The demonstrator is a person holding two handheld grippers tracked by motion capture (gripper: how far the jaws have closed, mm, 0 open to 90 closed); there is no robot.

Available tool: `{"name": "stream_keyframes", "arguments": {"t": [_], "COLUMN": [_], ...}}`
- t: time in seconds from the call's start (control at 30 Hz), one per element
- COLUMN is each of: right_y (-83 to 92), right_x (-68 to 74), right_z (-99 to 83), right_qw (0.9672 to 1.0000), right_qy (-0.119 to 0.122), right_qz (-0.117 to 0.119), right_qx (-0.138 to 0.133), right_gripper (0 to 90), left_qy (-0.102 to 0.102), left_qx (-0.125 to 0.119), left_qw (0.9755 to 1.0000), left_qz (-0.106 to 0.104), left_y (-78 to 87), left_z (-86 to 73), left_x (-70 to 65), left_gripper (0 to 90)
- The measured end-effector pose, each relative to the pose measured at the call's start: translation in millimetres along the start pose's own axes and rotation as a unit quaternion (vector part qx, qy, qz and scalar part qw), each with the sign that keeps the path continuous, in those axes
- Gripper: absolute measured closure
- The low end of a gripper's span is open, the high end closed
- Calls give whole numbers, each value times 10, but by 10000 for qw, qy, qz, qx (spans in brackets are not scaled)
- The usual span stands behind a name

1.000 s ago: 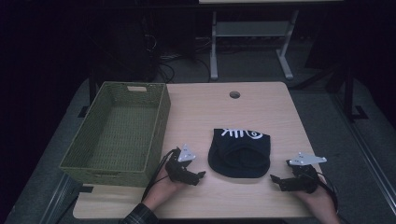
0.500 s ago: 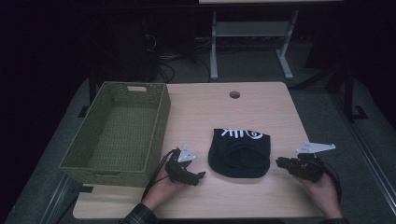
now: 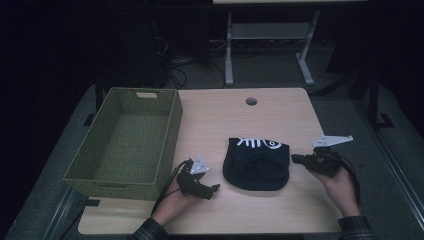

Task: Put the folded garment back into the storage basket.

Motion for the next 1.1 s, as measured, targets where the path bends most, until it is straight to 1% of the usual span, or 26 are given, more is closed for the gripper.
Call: {"name": "stream_keyframes", "arguments": {"t": [0.07, 0.1, 0.17, 0.23, 0.37, 0.4, 0.5, 0.53, 0.57, 0.6, 0.67, 0.7, 0.77, 0.83, 0.9, 0.93, 0.97, 1.0, 1.07, 1.1], "right_y": [-39, -54, -87, -125, -166, -207, -253, -272, -302, -331, -376, -400, -464, -492, -553, -607, -607, -674, -700, -738], "right_x": [-36, -46, -66, -84, -114, -132, -172, -185, -204, -217, -255, -272, -320, -344, -398, -448, -448, -500, -519, -558], "right_z": [49, 78, 126, 172, 255, 295, 364, 387, 409, 432, 477, 494, 519, 534, 560, 551, 551, 525, 516, 500], "right_qw": [10000, 10000, 10000, 10000, 9999, 10000, 9999, 9998, 9999, 9999, 9998, 9997, 9998, 9998, 9996, 9994, 9994, 9992, 9990, 9989], "right_qy": [-1, -54, -25, -63, -42, -79, -57, -83, -108, -110, -104, -148, -179, -167, -220, -287, -287, -353, -359, -359], "right_qz": [-9, 8, -18, 7, -9, 8, -34, -48, -25, -51, -92, -97, -119, -144, -186, -195, -195, -167, -207, -235], "right_qx": [5, -20, -71, 7, -116, -56, -131, -148, -89, -61, -117, -140, -30, -32, -49, -34, -34, 98, 141, 203], "right_gripper": [899, 899, 900, 900, 900, 900, 900, 900, 900, 900, 900, 900, 900, 900, 900, 900, 900, 900, 900, 900], "left_qy": [0, -1, 1, 0, 2, 1, 2, 2, 4, 21, 48, 46, -1, 7, 4, 8, 8, 11, 17, 17], "left_qx": [0, 0, -1, -1, -2, -2, -2, -2, -5, -17, -40, -44, -35, -38, -35, -38, -38, -39, -34, -31], "left_qw": [10000, 10000, 10000, 10000, 10000, 10000, 10000, 10000, 10000, 10000, 10000, 10000, 10000, 10000, 10000, 10000, 10000, 10000, 10000, 10000], "left_qz": [1, 1, 0, 0, 1, 1, 1, 0, 1, -1, -6, -5, 8, 7, 7, 7, 7, 7, 6, 5], "left_y": [0, 0, 0, 0, 0, 0, 0, 0, 0, -2, -5, -5, -3, -4, -4, -3, -3, -3, -2, -1], "left_z": [0, 0, 0, 0, 0, 0, 0, 0, 0, 0, 2, 2, 3, 3, 3, 2, 2, 2, 3, 2], "left_x": [0, 0, 0, 0, -1, 0, 0, 0, -1, -4, -8, -8, 0, -1, -1, -2, -2, -4, -5, -5], "left_gripper": [125, 125, 125, 125, 125, 125, 125, 125, 125, 125, 125, 125, 125, 126, 125, 125, 125, 126, 125, 125]}}
Point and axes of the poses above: each handheld gripper's, and its own axes: y roughly backward along the jaws, z roughly out of its top, x roughly to its left, the point moved 4 cm from there along -y, roughly forward along the jaws, and after that the axes turned 2 degrees about y, right-handed, at the moved point
